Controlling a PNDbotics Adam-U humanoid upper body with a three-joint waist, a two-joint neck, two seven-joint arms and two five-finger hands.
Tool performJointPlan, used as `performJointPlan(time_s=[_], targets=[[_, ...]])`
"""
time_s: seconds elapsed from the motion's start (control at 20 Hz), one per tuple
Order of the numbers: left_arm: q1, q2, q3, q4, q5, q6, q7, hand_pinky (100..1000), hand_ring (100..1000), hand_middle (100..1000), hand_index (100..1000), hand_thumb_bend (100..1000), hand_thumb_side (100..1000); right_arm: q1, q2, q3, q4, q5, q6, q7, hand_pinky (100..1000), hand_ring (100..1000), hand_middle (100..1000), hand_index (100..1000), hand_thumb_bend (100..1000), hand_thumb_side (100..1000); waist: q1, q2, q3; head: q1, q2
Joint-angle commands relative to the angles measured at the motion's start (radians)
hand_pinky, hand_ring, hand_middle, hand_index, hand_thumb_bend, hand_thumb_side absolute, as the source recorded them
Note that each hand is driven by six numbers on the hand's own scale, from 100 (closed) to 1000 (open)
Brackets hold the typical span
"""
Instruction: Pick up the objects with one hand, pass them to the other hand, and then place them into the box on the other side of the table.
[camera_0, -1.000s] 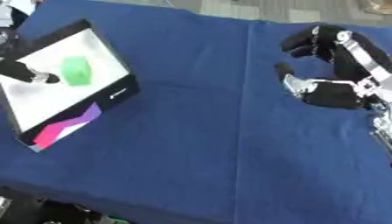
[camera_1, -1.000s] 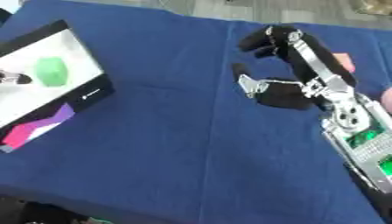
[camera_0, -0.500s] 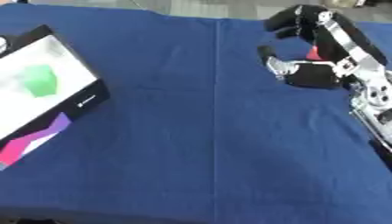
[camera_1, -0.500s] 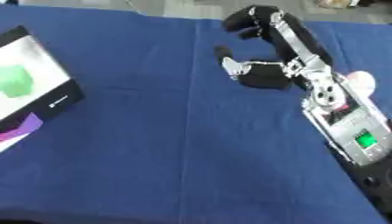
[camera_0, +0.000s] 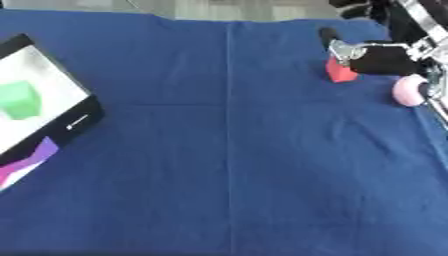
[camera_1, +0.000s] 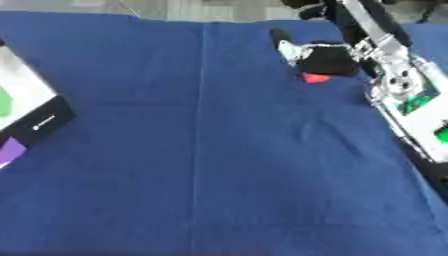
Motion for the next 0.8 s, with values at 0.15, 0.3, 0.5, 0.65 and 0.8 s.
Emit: performJointPlan(time_s=[0.15,0.3,0.5,0.65,0.8], targets=[[0.006,0.021,0.030,-0.079,0.049,-0.003,0.031,812,641,650,773,367,484,0.001,-0.138,-0.059,-0.021,-0.011,0.021,0.082,825,865,791,793,346,149,0.002,-0.004,0.008,-0.024,-0.024],[0.016,0.010,0.040,-0.110,0.069,-0.002,0.048,814,642,651,773,364,486,0.017,-0.190,-0.074,-0.021,0.014,0.037,0.131,836,875,810,812,366,165,-0.001,0.004,0.014,-0.040,-0.032],[0.018,0.005,0.045,-0.135,0.093,0.001,0.067,816,643,649,770,363,487,0.024,-0.249,-0.085,0.004,0.043,0.016,0.212,862,890,830,828,399,173,-0.006,0.020,0.025,-0.057,-0.051],[0.011,0.004,0.045,-0.149,0.102,0.002,0.071,817,645,650,770,362,490,0.025,-0.281,-0.089,0.036,0.069,-0.018,0.269,878,896,839,834,424,186,-0.009,0.034,0.038,-0.071,-0.073],[0.001,0.001,0.045,-0.161,0.108,0.003,0.072,817,645,648,769,362,491,0.032,-0.305,-0.092,0.055,0.114,-0.049,0.302,886,900,845,840,449,185,-0.012,0.051,0.054,-0.087,-0.101]])
